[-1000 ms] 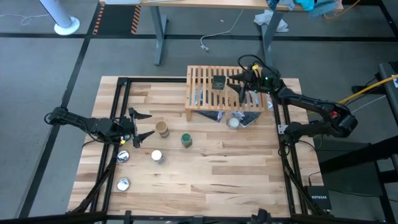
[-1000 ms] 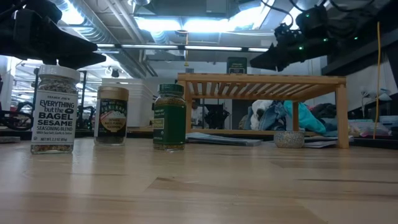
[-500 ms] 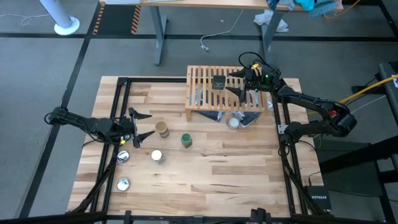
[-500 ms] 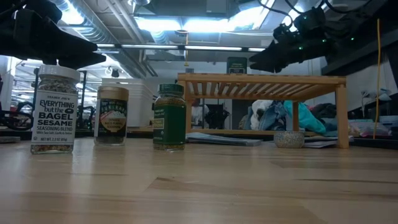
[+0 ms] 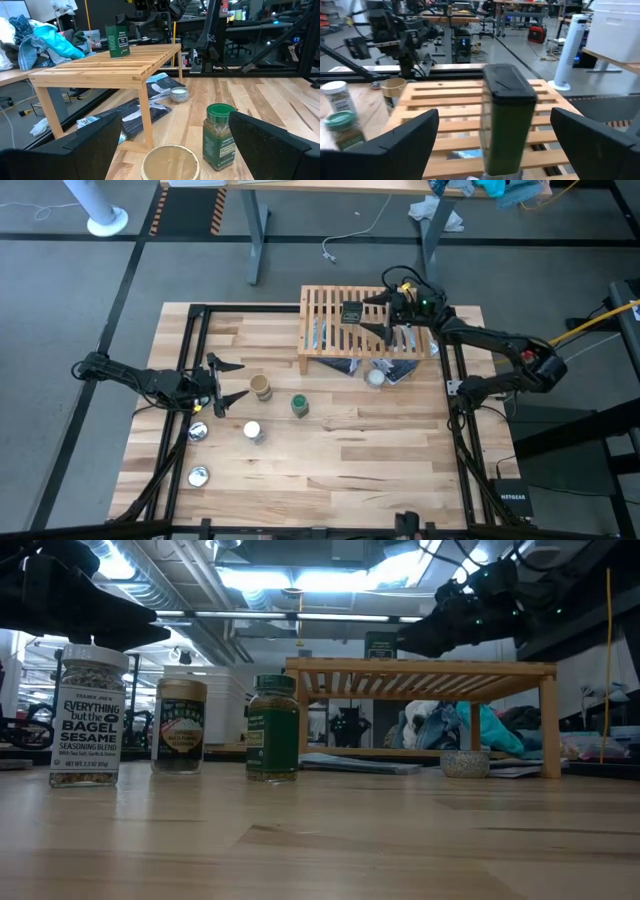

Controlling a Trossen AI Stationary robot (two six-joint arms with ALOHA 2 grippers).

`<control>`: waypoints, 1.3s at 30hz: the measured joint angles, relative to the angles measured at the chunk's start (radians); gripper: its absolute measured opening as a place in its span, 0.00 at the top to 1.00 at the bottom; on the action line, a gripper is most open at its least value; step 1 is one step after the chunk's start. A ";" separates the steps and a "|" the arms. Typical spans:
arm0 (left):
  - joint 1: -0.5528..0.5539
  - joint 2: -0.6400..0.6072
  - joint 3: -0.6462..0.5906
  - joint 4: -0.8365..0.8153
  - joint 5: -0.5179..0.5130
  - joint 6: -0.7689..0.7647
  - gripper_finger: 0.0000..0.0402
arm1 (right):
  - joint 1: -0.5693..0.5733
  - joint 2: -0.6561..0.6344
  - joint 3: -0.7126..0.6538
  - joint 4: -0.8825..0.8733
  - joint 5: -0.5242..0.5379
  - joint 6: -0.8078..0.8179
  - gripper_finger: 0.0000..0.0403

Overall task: Shelf spices
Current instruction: Remove the black seasoning can from the shelf

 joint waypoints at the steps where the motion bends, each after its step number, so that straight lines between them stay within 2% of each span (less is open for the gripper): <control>1: 0.000 0.000 0.000 0.000 0.000 0.000 0.10 | 0.000 0.007 0.000 0.006 0.010 0.000 0.03; 9: 0.000 0.000 0.000 0.000 0.000 0.000 0.10 | 0.000 0.079 0.001 0.133 0.009 0.005 0.01; 15: 0.000 0.000 0.000 0.000 0.000 0.000 0.10 | 0.000 0.166 0.055 0.133 -0.048 0.040 0.01; 24: 0.000 0.000 0.000 0.000 0.000 0.000 0.10 | 0.002 0.225 0.090 0.124 -0.037 0.064 0.02; 29: 0.000 0.000 0.000 0.000 0.000 0.000 0.10 | 0.001 0.225 0.090 0.100 -0.023 0.064 0.13; 39: 0.000 0.000 0.000 0.000 0.000 0.000 0.10 | 0.016 0.225 0.090 0.097 -0.023 0.086 0.49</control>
